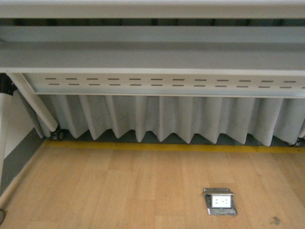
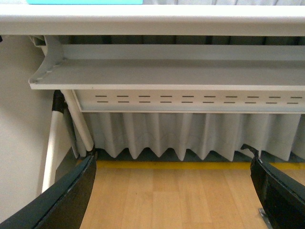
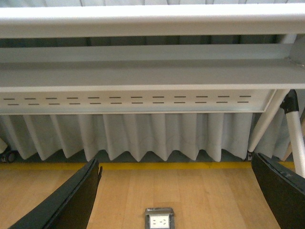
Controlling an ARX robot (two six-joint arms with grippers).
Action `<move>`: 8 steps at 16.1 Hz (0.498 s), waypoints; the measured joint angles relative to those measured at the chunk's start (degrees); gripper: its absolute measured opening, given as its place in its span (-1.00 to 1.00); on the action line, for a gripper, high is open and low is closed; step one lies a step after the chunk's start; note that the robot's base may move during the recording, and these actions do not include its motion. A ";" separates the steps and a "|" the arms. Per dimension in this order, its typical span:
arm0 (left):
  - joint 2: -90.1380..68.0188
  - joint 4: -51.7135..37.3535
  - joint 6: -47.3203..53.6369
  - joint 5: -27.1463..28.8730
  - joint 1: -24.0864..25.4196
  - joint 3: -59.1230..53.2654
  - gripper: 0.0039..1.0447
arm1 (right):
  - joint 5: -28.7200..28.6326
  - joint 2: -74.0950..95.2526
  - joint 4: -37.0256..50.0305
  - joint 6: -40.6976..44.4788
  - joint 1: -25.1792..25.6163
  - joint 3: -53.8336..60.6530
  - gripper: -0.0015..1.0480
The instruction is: Wind up and store yellow beetle toy
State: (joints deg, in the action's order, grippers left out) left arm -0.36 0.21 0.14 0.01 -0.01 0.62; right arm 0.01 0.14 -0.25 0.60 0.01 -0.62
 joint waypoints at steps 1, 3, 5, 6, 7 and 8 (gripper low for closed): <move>0.00 -0.02 0.00 0.02 0.00 0.00 0.88 | -0.02 0.02 0.04 -0.02 0.00 0.00 0.87; 0.00 -0.02 -0.04 0.11 -0.02 0.00 0.88 | -0.04 0.02 0.02 0.00 0.00 0.00 0.87; 0.00 0.22 0.00 0.04 0.00 0.00 0.88 | 0.00 0.02 -0.02 0.02 0.00 0.00 0.87; 0.00 0.15 0.00 0.07 -0.02 0.00 0.88 | 0.07 0.04 -0.11 0.00 0.00 0.00 0.87; 0.00 0.13 0.00 0.04 0.00 0.00 0.88 | 0.02 0.02 -0.09 0.02 0.00 0.00 0.87; 0.00 0.11 0.00 0.02 -0.02 0.00 0.88 | 0.02 0.02 -0.04 0.00 0.00 0.00 0.87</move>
State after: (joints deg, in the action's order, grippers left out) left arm -0.36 0.32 0.14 0.03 -0.03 0.62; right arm 0.03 0.16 -0.30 0.60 0.01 -0.62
